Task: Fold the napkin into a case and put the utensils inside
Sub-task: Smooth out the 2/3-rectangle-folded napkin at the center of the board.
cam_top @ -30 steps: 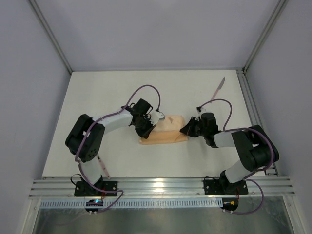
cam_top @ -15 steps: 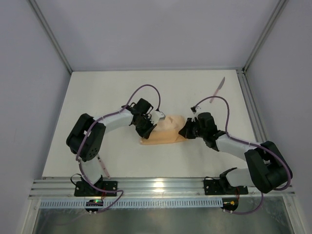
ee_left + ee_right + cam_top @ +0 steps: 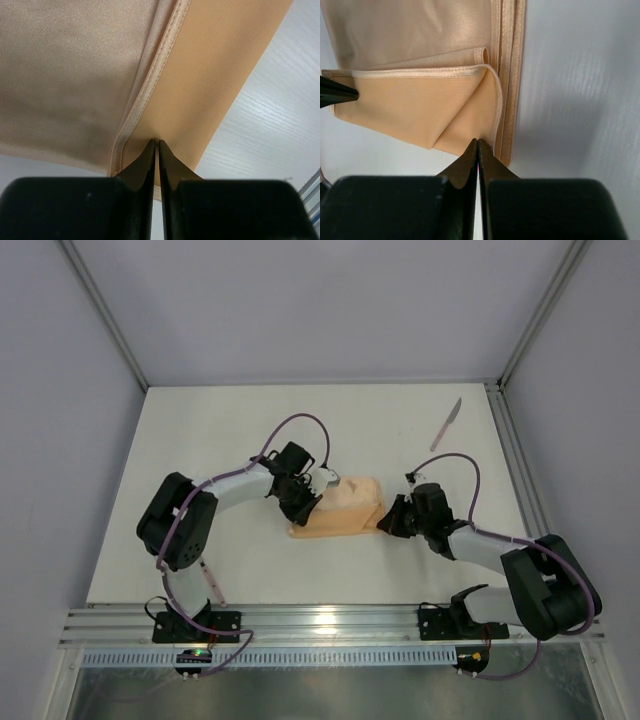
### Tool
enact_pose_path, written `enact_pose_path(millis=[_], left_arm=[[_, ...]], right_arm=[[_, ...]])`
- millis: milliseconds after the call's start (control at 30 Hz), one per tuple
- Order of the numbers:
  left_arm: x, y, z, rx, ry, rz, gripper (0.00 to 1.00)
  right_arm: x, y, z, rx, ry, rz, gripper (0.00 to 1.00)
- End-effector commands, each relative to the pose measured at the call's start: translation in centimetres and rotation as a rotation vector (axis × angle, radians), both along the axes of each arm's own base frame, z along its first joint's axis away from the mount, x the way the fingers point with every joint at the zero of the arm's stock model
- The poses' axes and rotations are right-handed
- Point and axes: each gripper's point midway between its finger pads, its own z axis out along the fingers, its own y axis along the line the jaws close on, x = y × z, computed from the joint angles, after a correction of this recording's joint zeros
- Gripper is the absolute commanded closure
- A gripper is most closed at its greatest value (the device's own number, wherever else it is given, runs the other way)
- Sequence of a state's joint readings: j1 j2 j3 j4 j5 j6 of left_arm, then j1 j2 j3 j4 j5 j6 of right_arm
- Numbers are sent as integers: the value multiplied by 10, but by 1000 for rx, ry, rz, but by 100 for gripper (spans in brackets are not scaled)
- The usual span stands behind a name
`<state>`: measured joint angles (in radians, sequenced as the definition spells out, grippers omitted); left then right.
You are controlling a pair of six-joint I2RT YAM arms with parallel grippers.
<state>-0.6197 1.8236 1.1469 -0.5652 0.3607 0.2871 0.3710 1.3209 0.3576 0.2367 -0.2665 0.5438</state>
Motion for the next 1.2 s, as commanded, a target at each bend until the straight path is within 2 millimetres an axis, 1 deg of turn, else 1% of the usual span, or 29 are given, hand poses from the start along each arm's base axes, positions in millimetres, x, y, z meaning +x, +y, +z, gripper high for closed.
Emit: enact_pose_path(millis=[0, 33, 67, 133, 167, 233, 267, 300, 333, 367, 400, 433, 467, 500, 533, 567, 633, 667, 700, 733, 767, 833, 867, 933, 967, 1033, 1067, 1100, 1167], left_arm=[[-12, 10, -17, 54, 69, 9, 93], [-13, 9, -17, 52, 70, 5, 93], [-13, 9, -17, 52, 68, 5, 93], [-13, 8, -16, 44, 72, 3, 93], [-14, 6, -15, 35, 74, -1, 93], [-13, 2, -11, 10, 68, -14, 92], [-12, 1, -9, 6, 66, -12, 92], [-11, 0, -7, 4, 60, -13, 91], [-10, 1, -7, 5, 57, -10, 90], [-7, -1, -6, 3, 49, -11, 89], [-6, -1, -5, 3, 47, -9, 88], [-5, -1, -5, 4, 42, -5, 88], [-3, -3, -6, 3, 36, -4, 88], [-1, -2, -5, 3, 31, -1, 88], [1, -2, -5, 7, 23, 4, 88], [4, -3, -4, 5, 13, 5, 88], [6, -5, -1, -1, 1, 6, 88], [8, -6, 0, -4, -4, 6, 88], [11, -7, 2, -6, -13, 10, 88], [12, -8, 2, -7, -16, 11, 87], [13, -8, 3, -8, -21, 17, 88], [17, -10, 5, -12, -36, 21, 87], [19, -10, 5, -11, -43, 25, 87], [21, -9, 6, -15, -52, 27, 85], [21, -10, 11, -33, -55, 28, 84], [21, -10, 18, -55, -56, 32, 83], [24, -7, 23, -65, -66, 43, 82], [27, -4, 32, -65, -95, 51, 81], [29, 6, 34, -37, -109, 60, 80]], right_arm=[[-1, -21, -4, -45, 15, -111, 96], [1, -22, 3, -43, -10, -119, 96], [0, -26, 4, -56, -8, -133, 96], [4, -26, 17, -54, -43, -133, 96], [2, -28, 18, -65, -38, -128, 96], [10, -20, 40, -80, -109, -83, 96], [12, -22, 42, -124, -118, -86, 96], [24, -13, 62, -122, -175, -65, 96], [25, -5, 68, -127, -197, -30, 96], [26, 9, 70, -120, -214, 27, 96], [26, 24, 79, -64, -228, 88, 96], [28, 33, 81, -30, -234, 116, 96], [34, 43, 80, 8, -247, 131, 96], [31, 51, 78, 44, -234, 167, 96], [37, 59, 82, 76, -260, 180, 96], [37, 64, 70, 87, -224, 194, 96], [37, 73, 63, 118, -200, 224, 96], [42, 77, 63, 134, -204, 224, 96], [41, 78, 49, 133, -162, 229, 96], [40, 82, 47, 147, -157, 242, 96], [39, 81, 40, 153, -133, 226, 96], [42, 71, 24, 132, -97, 165, 96], [39, 63, 14, 120, -71, 136, 96], [41, 49, 2, 109, -39, 70, 96], [37, 43, -5, 96, -22, 49, 96], [36, 37, -8, 91, -11, 28, 96], [34, 36, -11, 84, -6, 25, 96], [33, 35, -11, 84, -2, 24, 96], [33, 35, -13, 84, 3, 22, 96]])
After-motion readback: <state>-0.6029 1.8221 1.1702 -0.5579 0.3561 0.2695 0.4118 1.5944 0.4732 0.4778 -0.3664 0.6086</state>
